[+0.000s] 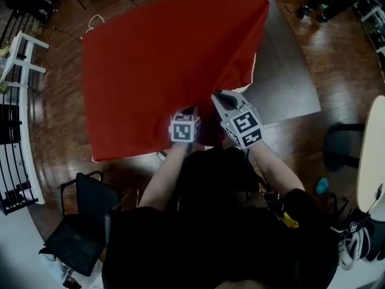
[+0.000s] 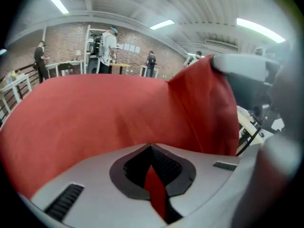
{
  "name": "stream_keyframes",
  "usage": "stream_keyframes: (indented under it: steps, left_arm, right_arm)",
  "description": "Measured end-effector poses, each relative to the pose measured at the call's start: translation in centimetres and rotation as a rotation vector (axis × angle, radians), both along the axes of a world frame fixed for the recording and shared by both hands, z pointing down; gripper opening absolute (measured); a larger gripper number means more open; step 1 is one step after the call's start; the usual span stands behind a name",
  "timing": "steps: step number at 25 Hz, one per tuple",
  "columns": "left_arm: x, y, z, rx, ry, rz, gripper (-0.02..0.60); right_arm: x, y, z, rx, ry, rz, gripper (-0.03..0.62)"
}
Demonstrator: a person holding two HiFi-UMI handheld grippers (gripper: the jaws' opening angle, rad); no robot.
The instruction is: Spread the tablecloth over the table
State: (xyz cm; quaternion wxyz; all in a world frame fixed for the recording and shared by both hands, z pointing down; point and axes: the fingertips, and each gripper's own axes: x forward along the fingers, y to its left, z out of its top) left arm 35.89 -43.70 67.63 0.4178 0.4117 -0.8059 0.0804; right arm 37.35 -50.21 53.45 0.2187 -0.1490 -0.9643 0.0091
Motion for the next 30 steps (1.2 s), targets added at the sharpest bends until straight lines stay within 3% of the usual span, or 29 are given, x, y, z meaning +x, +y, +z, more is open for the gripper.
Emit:
stream_keyframes:
  steps: [3,6,9,11,13,16,19,22,26,27,30]
  left_arm:
    - [-1.1,3.1,0.1,-0.055,-0.06,-0.091,-0.005]
    - [-2.3,6.8,-0.6,-0.091,-0.081,-0.125,-0.005]
    - [-3.6,11.2,-1.9,-0.076,-0.066,-0.151,-0.005]
    - [-2.7,13.4,-2.1,-0.072,-0.048,-0.187,-0.005]
    - [-1.6,14.6,-1.8,-0.075,-0.03,-0.216,-0.005]
    - [-1.0,14.6,-1.3,-0.074,-0.01,-0.227,-0.005]
    - [-1.6,13.1,-1.5,-0.057,-0.022,-0.209,-0.005]
    - [-2.7,10.6,-2.4,-0.03,-0.052,-0.166,-0.005]
    - [-3.3,7.9,-2.6,-0.015,-0.069,-0.099,-0.005]
    - [-3.4,7.4,-2.5,-0.014,-0.067,-0.085,-0.005]
    - [-3.3,6.7,-2.1,-0.012,-0.054,-0.045,-0.005]
  right_arm:
    - [-2.9,1.5,3.9,0.052,0.078,-0.096,0.012]
    - [-6.4,5.1,7.0,0.146,0.163,-0.188,0.012]
    - [-9.6,9.5,9.9,0.28,0.253,-0.232,0.012]
    - [-9.6,11.1,11.4,0.368,0.296,-0.263,0.012]
    - [-8.9,12.2,12.8,0.392,0.331,-0.297,0.035]
    - [-8.0,13.0,13.0,0.285,0.316,-0.311,0.147]
    - [-7.3,11.6,8.9,0.147,0.195,-0.263,0.149]
    - [-6.2,6.7,5.9,0.093,0.13,-0.144,0.147]
    - [-3.3,0.1,7.6,0.01,0.223,0.033,0.151]
    - [-2.6,-0.7,8.3,-0.038,0.254,0.059,0.199]
    - [-1.6,-1.1,10.0,-0.155,0.313,0.09,0.213]
